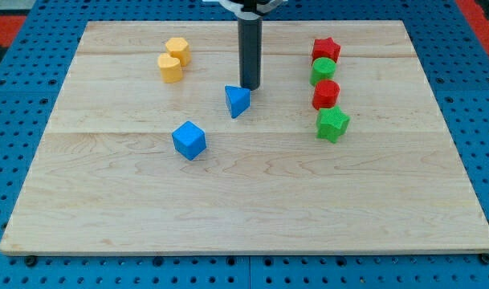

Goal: Point your arm towards green star

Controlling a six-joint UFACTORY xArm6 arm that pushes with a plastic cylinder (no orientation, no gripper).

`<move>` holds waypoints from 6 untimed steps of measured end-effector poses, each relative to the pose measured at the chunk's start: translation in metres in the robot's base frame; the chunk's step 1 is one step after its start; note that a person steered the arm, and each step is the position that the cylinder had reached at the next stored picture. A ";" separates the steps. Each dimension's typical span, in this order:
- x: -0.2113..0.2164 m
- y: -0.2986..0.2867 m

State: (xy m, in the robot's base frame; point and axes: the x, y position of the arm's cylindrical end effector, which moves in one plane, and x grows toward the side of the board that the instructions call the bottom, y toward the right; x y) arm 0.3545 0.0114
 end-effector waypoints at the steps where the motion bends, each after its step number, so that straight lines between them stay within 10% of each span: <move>1: 0.028 -0.043; 2: 0.046 -0.078; 6: 0.155 0.103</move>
